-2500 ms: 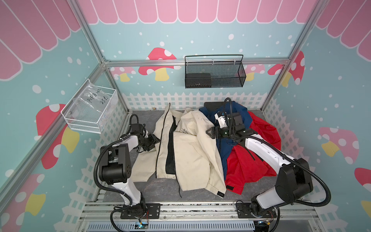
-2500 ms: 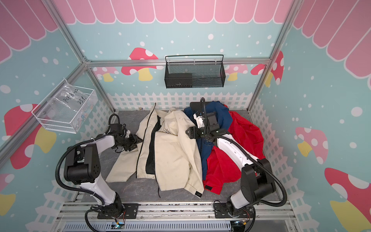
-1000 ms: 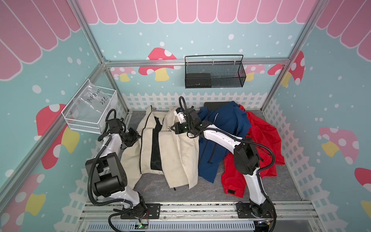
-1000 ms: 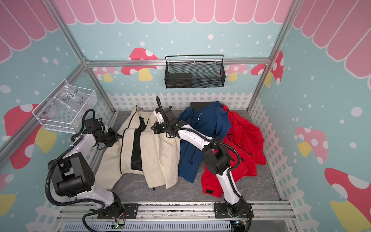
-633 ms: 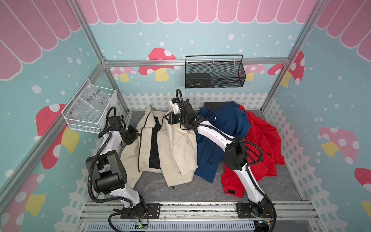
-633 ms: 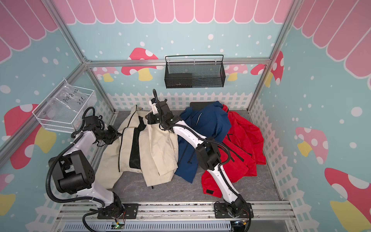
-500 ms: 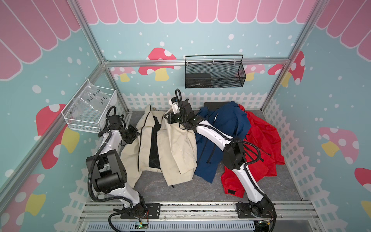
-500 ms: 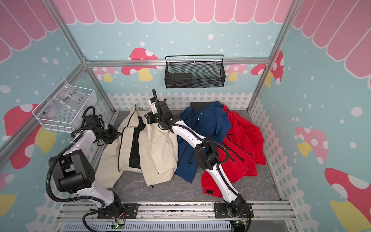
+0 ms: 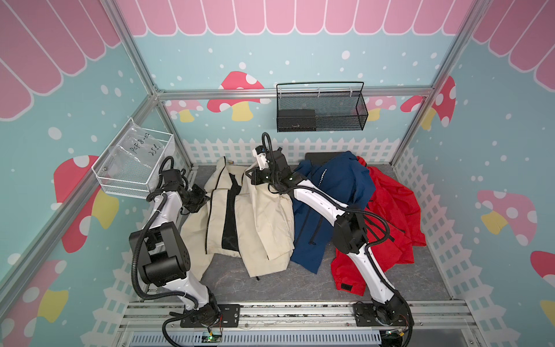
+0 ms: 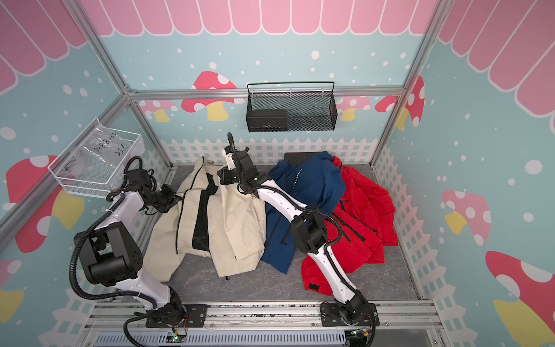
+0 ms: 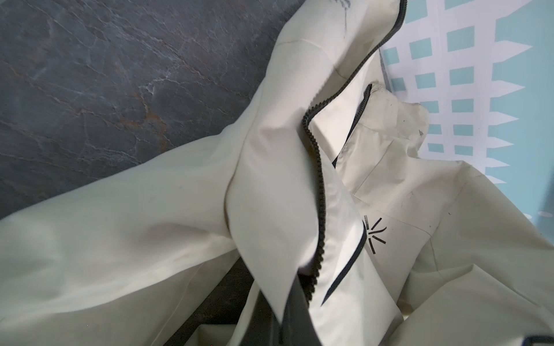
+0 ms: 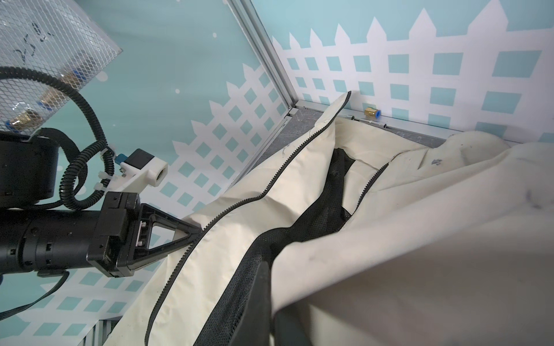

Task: Unzip the jacket
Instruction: Move the jacket to the center of the board.

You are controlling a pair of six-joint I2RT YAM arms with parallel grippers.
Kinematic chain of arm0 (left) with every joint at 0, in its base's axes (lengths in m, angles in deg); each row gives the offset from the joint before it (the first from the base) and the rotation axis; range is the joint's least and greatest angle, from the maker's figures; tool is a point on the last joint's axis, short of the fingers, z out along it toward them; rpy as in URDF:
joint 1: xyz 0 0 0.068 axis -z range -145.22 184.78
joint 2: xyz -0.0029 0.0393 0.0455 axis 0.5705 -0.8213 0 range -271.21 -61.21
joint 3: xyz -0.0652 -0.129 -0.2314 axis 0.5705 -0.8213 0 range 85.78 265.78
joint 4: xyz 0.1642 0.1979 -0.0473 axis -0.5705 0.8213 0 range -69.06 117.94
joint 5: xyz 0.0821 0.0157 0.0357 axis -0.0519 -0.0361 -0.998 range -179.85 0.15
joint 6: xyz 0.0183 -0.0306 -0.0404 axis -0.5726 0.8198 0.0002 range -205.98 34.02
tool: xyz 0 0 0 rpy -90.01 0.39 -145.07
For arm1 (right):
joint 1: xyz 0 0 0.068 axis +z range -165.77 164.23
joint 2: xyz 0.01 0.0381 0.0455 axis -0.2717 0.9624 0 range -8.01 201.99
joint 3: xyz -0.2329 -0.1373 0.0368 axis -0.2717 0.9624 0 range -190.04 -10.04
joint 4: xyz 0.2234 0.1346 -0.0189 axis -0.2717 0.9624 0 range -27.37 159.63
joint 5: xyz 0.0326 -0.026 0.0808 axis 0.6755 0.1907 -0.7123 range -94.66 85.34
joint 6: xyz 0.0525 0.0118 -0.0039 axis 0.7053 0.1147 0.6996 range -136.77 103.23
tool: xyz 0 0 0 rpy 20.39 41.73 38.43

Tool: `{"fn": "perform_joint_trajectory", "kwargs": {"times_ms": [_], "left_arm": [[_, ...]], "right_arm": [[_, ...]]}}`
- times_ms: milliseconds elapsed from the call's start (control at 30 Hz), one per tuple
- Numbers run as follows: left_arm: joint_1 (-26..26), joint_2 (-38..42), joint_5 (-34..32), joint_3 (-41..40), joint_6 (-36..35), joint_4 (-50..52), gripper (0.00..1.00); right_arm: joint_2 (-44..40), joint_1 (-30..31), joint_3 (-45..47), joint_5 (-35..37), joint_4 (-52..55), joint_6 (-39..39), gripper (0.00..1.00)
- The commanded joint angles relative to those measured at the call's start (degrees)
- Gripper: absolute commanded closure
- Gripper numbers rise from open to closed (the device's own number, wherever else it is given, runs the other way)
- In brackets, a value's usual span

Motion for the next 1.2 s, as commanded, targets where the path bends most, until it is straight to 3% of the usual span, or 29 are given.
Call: {"fn": "perform_joint_trajectory", "kwargs": {"times_ms": [0,267,533,767,833,900,967,1067,1167], "left_arm": [[-7.46,-0.37,1.25,5.54,1.01,-9.39,1.0],[-7.6,-2.21,1.47,7.58,1.24,-9.33,1.0],[-9.02,-0.69,-0.43,9.89,3.08,-9.47,1.0],[-8.46,0.28,2.17,7.78,1.56,-9.81,1.0],[-8.08,1.16,2.17,7.27,0.54,-10.45,1.0],[-7.72,1.91,2.1,7.39,-0.22,-10.51,0.89],[-7.24,2.47,2.0,7.48,-0.57,-10.1,0.67],[-5.64,2.9,1.09,8.65,-2.49,-7.19,0.4],[-2.94,4.36,-1.12,8.7,-4.91,-4.07,0.3]], "right_arm": [[-1.43,-0.01,2.85,1.27,-0.54,-1.8,1.0],[-3.14,-0.34,7.48,1.93,-2.44,-1.2,1.0],[-1.84,-0.19,4.51,-0.22,-6.31,0.06,1.0],[-2.95,-0.25,4.87,-0.25,-5.28,-1.76,1.0],[-4.21,-0.29,4.87,-0.71,-3.61,-3.29,0.93],[-6.04,-0.49,4.95,0.38,-0.92,-5.14,0.71],[-8.56,-0.99,5.98,2.13,1.91,-6.41,0.47],[-13.89,-2.46,11.38,2.75,2.6,-7.34,0.34],[-20.61,-4.05,18.58,3.83,2.47,-8.78,0.28]]}}
